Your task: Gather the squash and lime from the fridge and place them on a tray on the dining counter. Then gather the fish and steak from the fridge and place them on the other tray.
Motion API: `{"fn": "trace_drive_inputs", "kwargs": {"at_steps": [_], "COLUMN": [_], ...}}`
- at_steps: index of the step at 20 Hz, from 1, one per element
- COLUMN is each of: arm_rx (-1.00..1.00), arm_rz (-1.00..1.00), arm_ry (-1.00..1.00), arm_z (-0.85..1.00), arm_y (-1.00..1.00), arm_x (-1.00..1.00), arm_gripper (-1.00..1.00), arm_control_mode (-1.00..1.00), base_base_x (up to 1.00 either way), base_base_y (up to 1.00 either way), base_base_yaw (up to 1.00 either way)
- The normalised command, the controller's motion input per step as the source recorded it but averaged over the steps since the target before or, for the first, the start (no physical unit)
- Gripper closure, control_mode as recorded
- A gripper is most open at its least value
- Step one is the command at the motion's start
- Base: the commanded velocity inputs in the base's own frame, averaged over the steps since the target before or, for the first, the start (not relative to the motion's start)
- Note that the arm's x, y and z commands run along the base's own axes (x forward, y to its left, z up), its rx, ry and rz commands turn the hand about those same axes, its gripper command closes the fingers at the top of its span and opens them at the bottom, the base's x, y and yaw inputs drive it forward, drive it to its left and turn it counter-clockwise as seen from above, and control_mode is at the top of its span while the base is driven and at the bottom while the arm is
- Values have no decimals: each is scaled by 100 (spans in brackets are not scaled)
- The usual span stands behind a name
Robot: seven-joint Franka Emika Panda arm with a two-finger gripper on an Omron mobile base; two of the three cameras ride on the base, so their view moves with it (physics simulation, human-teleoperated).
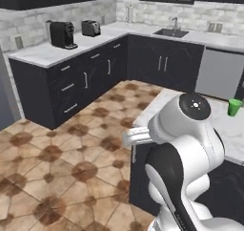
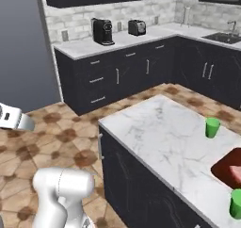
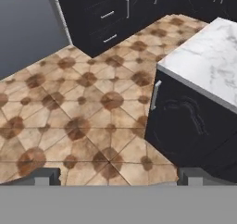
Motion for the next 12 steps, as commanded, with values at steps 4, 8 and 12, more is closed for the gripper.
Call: {"fn": "trace_drive_inputs", "kwargs": {"at_steps": [4,8,12], "arm_rx": [0,0,0], "arm_rz": [0,0,0], "arm_ry": [0,0,0], "arm_z": [0,0,0], "arm_y": [0,0,0], "arm_x": [0,0,0], "arm_gripper": [-100,-100,-100], "arm_control_mode": [100,100,100], "base_base_x": [17,26,28], "base_base_y": [31,12,0], "base_base_yaw": [47,45,43]}}
